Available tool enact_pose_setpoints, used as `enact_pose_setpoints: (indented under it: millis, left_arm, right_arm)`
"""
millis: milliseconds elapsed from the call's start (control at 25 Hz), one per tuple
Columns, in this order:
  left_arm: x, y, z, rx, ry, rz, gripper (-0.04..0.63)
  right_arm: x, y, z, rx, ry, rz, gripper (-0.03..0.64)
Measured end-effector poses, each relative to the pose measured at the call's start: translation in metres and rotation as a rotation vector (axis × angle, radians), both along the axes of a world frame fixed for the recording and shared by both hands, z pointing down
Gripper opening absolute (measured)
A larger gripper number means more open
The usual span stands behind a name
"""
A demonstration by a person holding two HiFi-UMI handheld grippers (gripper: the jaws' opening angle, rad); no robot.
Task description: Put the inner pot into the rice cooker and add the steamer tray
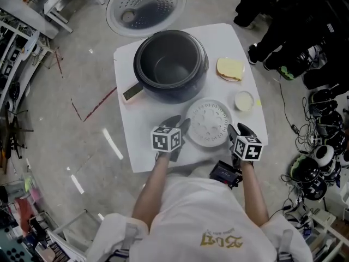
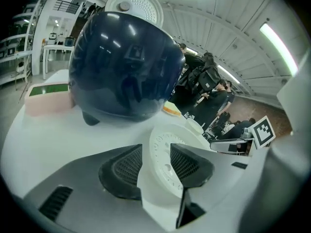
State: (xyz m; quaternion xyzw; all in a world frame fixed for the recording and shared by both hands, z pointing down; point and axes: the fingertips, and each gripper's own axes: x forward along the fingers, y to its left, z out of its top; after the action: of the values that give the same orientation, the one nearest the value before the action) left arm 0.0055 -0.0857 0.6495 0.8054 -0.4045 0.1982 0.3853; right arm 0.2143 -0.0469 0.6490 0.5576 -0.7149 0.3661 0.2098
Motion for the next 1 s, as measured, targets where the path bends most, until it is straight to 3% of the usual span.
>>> enact_pose_setpoints:
  millis: [200, 440, 600, 680, 1000]
  left_arm:
    - [0.008, 0.003, 0.015, -0.057, 0.021, -0.002, 0.199]
    - [0.013, 0.003, 0.029, -0.087, -0.003, 0.015, 0.204]
    - [0.015, 0.007, 0.035, -0.101, -0.026, 0.034, 0.126]
    - [0.017, 0.007, 0.035, -0.103, -0.025, 0.034, 0.098]
    - [0.019, 0.008, 0.03, -0.117, -0.01, 0.036, 0.088]
  right_arm:
    - [0.002, -0.002, 0.011, -0.036, -0.021, 0.011, 0.193]
    - [0.002, -0.006, 0.025, -0.082, -0.077, 0.062, 0.189]
    - [0.003, -0.005, 0.028, -0.102, -0.079, 0.059, 0.082]
    - [0.004, -0.005, 0.029, -0.104, -0.091, 0.063, 0.074]
    - [0.005, -0.002, 0.029, -0.104, -0.095, 0.067, 0.067]
